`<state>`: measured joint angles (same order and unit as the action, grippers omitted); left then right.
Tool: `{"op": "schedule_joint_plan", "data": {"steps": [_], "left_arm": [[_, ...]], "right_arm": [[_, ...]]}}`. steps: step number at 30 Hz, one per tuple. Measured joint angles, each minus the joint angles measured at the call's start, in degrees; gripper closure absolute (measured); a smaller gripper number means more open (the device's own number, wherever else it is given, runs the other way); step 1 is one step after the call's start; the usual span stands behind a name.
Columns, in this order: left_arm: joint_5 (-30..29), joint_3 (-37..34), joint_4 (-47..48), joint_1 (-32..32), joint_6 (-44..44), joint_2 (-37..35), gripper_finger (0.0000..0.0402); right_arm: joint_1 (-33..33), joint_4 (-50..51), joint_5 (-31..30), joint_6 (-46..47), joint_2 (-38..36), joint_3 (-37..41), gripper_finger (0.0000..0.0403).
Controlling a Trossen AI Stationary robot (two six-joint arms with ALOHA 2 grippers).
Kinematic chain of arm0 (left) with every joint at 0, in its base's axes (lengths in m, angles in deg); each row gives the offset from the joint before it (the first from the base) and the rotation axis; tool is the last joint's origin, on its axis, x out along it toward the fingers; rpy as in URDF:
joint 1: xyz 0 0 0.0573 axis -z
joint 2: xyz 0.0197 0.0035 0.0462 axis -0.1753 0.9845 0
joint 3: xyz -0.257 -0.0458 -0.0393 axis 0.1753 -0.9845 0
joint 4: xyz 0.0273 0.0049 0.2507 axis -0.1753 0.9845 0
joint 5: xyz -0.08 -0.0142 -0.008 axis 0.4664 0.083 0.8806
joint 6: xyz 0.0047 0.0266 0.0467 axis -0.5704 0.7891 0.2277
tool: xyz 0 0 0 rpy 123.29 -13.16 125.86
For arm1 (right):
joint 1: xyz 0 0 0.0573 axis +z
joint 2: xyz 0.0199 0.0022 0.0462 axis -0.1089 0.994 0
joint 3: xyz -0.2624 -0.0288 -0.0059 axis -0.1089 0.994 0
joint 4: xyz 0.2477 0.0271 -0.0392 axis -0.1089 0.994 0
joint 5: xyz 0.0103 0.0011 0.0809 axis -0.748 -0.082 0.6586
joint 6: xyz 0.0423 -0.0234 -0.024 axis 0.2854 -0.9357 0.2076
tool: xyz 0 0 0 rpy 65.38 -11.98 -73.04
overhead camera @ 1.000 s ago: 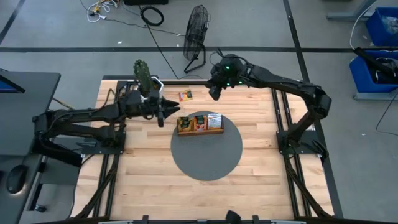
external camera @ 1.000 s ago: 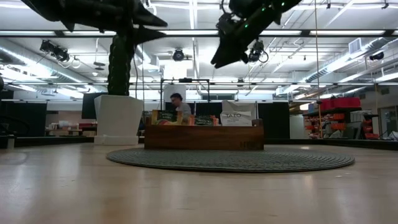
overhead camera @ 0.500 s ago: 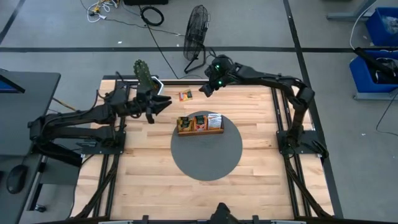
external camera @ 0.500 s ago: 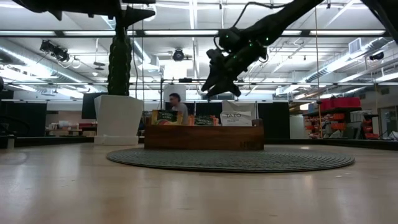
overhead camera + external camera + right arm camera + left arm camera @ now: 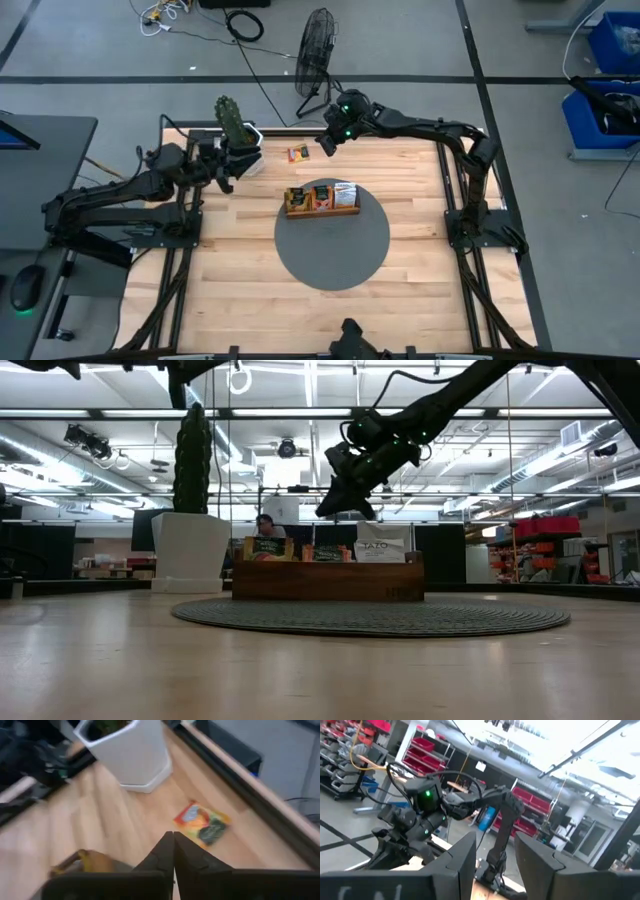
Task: Pick & Place Tea
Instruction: Put the orange tea bag into the left section of the wooden organizer
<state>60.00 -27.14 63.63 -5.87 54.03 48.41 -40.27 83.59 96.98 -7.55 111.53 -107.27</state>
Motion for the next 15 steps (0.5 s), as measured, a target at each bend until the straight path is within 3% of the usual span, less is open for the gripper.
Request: {"op": "schedule_joint_plan", "data": {"steps": [7, 15], "left_arm": [[-2.05, 0.0, 1.13, 0.0, 0.05, -2.05, 0.0264], [-2.18, 0.0, 1.37, 0.0, 0.01, -2.05, 0.0264]], "right_arm": [[-0.51, 1.5, -3.96, -7.46, -0.03, -1.41, 0.0398], [-0.07, -0.7, -6.49, -5.68, 2.41, -2.17, 0.0401]]}}
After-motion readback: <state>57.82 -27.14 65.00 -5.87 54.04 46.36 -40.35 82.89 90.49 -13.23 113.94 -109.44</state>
